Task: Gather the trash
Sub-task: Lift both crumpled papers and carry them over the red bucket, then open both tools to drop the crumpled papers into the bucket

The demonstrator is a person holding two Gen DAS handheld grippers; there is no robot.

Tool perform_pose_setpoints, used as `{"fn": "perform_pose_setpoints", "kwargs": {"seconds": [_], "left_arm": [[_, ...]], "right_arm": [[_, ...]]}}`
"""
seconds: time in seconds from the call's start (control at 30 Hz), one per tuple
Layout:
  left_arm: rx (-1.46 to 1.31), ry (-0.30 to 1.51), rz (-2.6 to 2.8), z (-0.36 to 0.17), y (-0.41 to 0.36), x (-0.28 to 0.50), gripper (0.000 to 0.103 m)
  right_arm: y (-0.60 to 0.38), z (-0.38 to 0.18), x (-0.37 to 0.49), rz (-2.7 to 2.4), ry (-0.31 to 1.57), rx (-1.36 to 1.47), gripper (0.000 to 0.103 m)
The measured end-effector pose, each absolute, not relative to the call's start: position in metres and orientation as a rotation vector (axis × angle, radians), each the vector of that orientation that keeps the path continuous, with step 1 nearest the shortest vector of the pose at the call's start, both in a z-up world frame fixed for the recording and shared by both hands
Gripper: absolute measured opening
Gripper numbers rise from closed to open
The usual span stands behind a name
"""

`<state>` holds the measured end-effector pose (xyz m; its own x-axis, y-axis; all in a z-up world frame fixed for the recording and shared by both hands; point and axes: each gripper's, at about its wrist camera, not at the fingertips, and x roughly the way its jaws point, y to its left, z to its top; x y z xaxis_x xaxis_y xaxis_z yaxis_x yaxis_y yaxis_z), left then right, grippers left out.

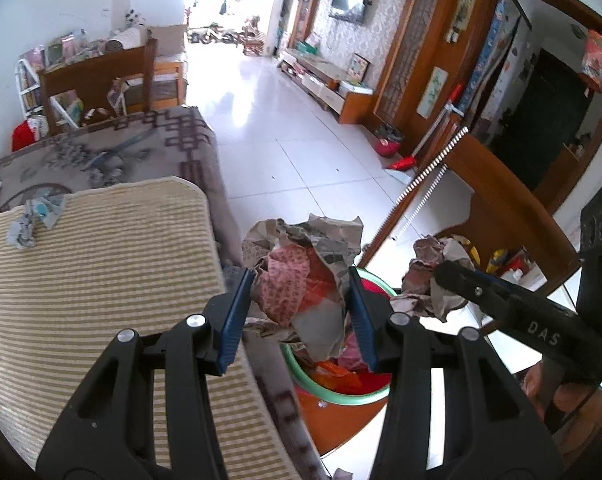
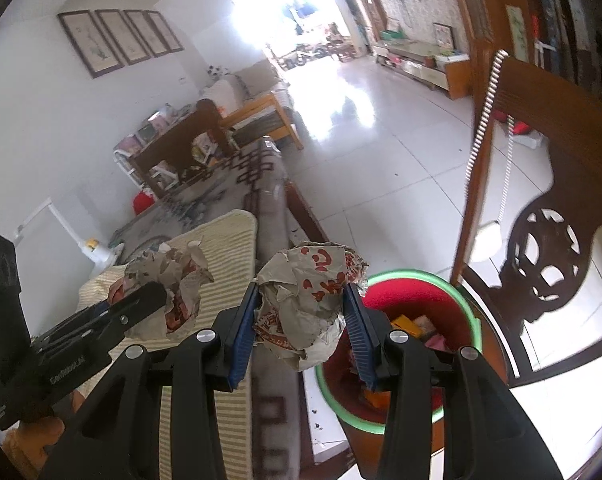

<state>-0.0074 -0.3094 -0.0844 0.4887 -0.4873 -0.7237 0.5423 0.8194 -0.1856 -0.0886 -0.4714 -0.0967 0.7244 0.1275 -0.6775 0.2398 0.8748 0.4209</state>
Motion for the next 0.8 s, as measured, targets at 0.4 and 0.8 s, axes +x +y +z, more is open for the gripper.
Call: {"fn": "perform_pose_setpoints", "kwargs": {"seconds": [0.4,0.8], "left_arm": [[0.113,1.010,-0.717,-0.132,-0.366,-0.008,0.045],[0.170,1.053,-0.714,-0.154,-0.397,-0.004,0.045]], "right_arm": [[-0.519,-0.126,-0.106,-0.151,0.826,0.597,0.041],[-0.544,-0.137,-0.110,-0.166,0.840,0.620,0.041]]}}
